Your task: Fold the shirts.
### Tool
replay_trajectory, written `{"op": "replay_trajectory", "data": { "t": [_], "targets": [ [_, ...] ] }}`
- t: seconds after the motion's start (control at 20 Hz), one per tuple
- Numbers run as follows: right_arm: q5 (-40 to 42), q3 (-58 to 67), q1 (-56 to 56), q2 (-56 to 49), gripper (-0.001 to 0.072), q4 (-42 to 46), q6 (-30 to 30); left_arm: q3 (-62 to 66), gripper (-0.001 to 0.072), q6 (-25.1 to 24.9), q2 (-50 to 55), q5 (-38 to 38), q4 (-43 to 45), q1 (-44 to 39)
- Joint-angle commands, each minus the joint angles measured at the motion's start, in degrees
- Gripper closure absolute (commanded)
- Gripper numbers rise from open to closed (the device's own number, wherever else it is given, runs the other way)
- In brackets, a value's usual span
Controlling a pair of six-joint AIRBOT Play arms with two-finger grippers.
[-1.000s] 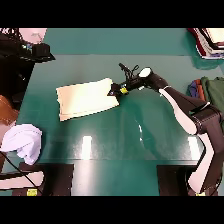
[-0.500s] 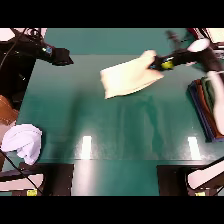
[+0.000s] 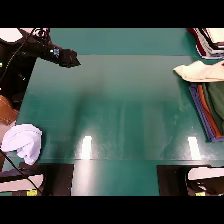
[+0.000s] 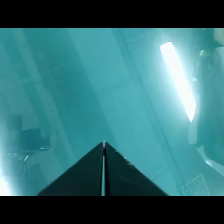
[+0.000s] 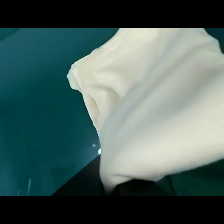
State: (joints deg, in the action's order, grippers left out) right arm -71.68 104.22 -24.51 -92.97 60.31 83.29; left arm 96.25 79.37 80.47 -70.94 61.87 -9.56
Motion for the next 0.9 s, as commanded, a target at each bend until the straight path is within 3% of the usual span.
{"op": "replay_trajectory", "data": {
  "t": [0.0,0.25,0.4,0.85],
  "targets": [
    [5.4,0.1,-4.9,1.2,0.0697,-3.0,0.3,0.0,0.0685,0.2,0.0,0.0,-0.3,0.0],
    [10.7,0.1,-5.5,7.4,0.0697,-4.0,-1.2,0.0,0.0685,0.1,0.0,0.1,-0.8,0.0],
    [8.7,0.1,-5.5,11.8,0.0697,2.7,-1.1,0.0,0.0685,0.1,0.0,0.0,-0.8,0.0],
    [-13.8,-1.0,-14.0,16.2,0.0697,9.9,-0.6,0.0,0.0685,-0.4,0.0,-0.5,-0.7,0.0]
  ]
}}
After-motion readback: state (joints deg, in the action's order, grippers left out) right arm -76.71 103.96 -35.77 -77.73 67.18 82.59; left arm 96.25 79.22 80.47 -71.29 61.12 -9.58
